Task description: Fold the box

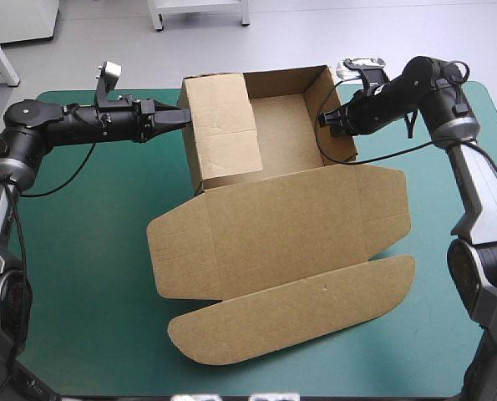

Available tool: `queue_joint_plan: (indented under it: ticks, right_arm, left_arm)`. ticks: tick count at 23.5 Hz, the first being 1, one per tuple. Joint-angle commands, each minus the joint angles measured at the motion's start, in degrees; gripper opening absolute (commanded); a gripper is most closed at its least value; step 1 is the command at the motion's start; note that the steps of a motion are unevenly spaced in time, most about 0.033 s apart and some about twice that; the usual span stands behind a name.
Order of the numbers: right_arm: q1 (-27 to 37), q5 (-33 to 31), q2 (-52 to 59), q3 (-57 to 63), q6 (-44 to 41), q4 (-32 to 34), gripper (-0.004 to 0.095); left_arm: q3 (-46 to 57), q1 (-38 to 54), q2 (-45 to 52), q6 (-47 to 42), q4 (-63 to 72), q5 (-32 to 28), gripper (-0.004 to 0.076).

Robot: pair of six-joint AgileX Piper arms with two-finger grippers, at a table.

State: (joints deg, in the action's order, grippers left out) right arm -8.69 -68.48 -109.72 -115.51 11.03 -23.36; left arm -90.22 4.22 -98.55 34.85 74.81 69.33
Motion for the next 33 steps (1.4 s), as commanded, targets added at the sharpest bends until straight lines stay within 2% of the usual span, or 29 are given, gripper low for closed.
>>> queue_joint_plan:
  ticks: [1,3,8,15,23,29,33]
  right_arm:
    - [-0.3,1.8,3.2,-1.6,-0.4,-2.8,-0.0007]
    - [-0.3,1.8,3.1,-1.6,-0.5,-2.8,-0.0007]
    - [-0.4,2.0,2.6,-1.6,-1.3,-2.7,-0.0006]
    - [-2.1,3.0,2.6,-1.7,-4.2,0.7,0.0001]
    - [-6.8,5.7,2.6,-1.7,-10.7,9.5,0.0002]
    - [-11.2,7.5,2.6,-1.7,-14.9,14.6,0.0001]
    - [-13.3,7.9,2.6,-1.7,-15.2,15.7,0.0001]
  left_arm:
    - [-1.3,-1.3,3.4,-1.9,5.7,4.8,0.0445]
    - [-1.3,-1.6,3.4,-2.7,5.5,4.8,0.0473]
    - [-1.3,-3.5,3.5,-5.6,2.2,4.8,0.0473]
    - [-1.3,-5.5,3.8,-8.7,-1.0,4.5,0.0473]
    - [-3.0,-5.5,4.3,-19.1,-16.8,3.8,0.0469]
    - [-5.3,-7.7,4.3,-29.7,-35.3,-4.2,0.0438]
    - [-5.7,-13.0,4.2,-39.0,-51.0,-13.3,0.0438]
